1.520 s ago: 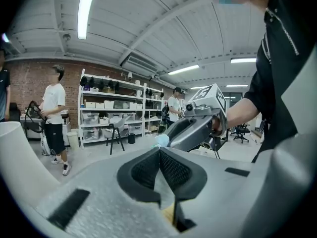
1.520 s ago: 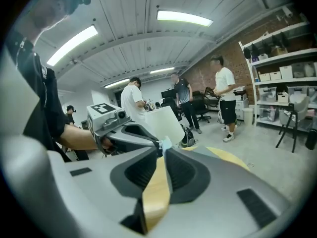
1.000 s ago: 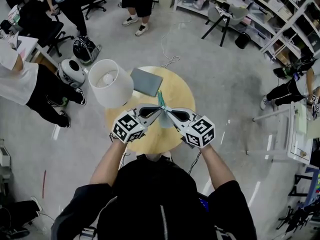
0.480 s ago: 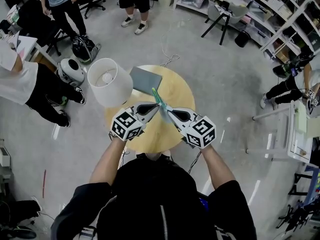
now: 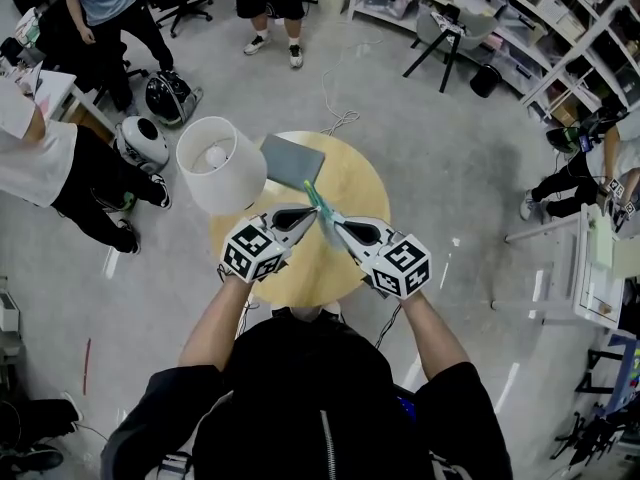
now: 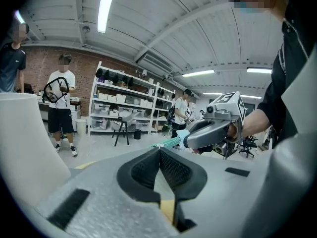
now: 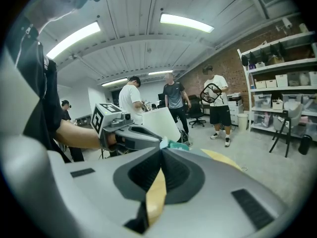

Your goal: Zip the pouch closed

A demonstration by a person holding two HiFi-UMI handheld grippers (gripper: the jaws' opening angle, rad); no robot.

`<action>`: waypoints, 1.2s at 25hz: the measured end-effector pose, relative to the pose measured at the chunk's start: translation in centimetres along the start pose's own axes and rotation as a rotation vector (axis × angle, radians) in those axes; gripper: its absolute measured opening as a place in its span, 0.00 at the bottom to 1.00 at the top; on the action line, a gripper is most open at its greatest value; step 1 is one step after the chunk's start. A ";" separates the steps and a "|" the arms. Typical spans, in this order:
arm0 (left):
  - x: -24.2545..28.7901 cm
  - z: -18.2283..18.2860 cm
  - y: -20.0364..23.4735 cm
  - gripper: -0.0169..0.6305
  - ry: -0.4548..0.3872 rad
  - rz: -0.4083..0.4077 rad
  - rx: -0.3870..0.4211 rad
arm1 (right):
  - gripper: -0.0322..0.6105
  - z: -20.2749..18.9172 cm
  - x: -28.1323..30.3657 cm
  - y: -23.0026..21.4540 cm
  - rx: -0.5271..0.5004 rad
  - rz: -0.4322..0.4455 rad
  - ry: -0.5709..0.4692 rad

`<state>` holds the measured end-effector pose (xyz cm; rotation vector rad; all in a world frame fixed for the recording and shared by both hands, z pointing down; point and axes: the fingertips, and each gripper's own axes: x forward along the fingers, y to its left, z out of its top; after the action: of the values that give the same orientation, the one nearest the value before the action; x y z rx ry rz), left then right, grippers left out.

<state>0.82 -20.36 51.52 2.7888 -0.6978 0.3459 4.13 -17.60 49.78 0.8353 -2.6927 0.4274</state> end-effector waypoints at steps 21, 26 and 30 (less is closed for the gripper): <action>-1.4 -1.9 2.5 0.03 0.030 0.091 -0.022 | 0.07 -0.9 -1.0 -0.6 0.024 -0.035 -0.014; -2.1 -2.6 3.7 0.03 0.028 0.122 -0.055 | 0.07 -1.1 -1.2 -0.9 0.041 -0.050 -0.026; -2.7 -2.6 4.4 0.03 0.030 0.147 -0.062 | 0.07 -1.1 -1.9 -1.3 0.047 -0.057 -0.025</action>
<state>-4.09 -22.16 53.98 2.6755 -0.8935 0.3861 6.55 -17.27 50.39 0.9341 -2.6841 0.4711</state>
